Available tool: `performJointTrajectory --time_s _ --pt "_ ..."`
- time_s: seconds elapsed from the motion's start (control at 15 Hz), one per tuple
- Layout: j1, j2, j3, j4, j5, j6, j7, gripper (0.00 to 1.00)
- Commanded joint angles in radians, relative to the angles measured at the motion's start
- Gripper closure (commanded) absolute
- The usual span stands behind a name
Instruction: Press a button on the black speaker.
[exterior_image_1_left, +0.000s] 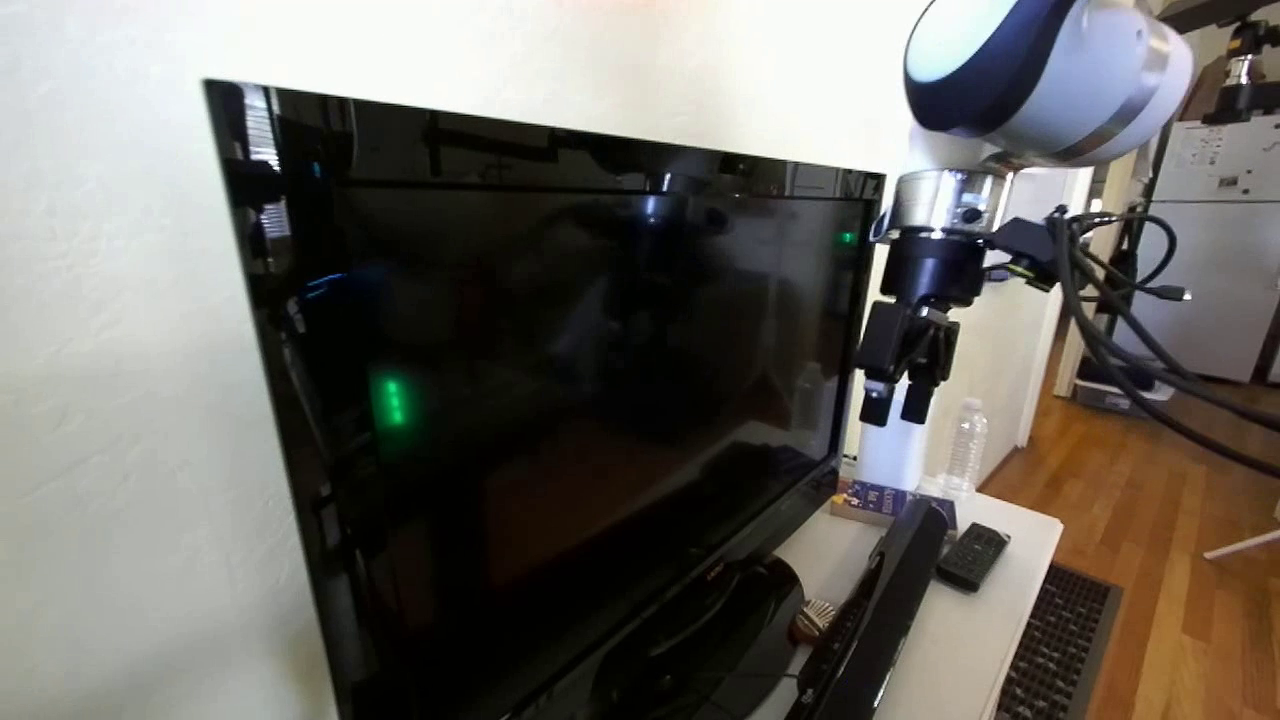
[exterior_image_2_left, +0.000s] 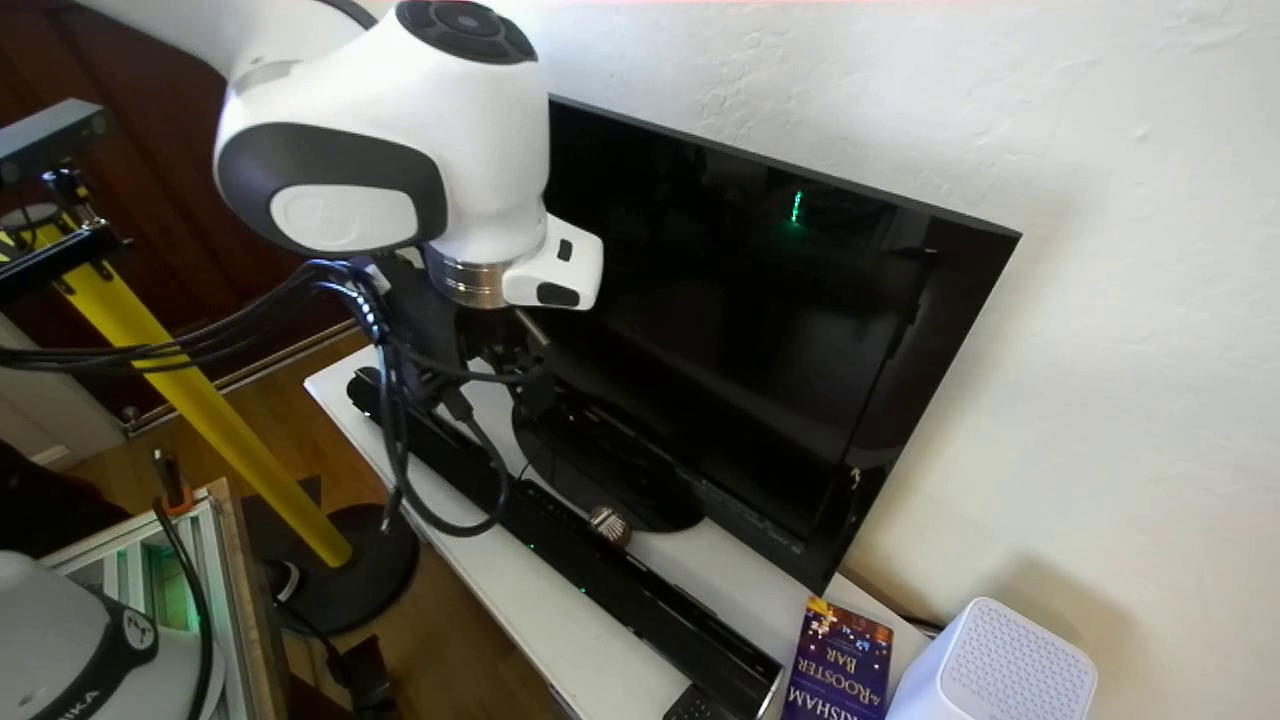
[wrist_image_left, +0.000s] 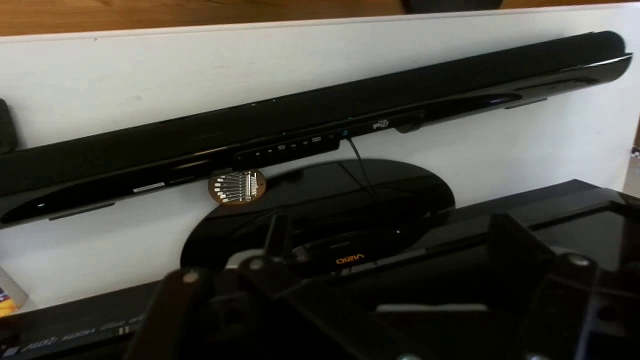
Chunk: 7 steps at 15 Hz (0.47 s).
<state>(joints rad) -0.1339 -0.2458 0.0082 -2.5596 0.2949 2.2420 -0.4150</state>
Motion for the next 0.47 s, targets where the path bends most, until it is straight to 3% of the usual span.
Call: performJointTrajectory --time_s 0.0,0.13,0.4 --pt "0.066 -0.169 -0.087 -0.049 0.034 -0.074 -0.021 0.00" --pt "0.080 -0.116 -0.102 -0.012 -0.007 -0.059 0.006 0.00" --pt "0.095 -0.158 -0.119 -0.031 0.003 -0.064 0.006 0.00"
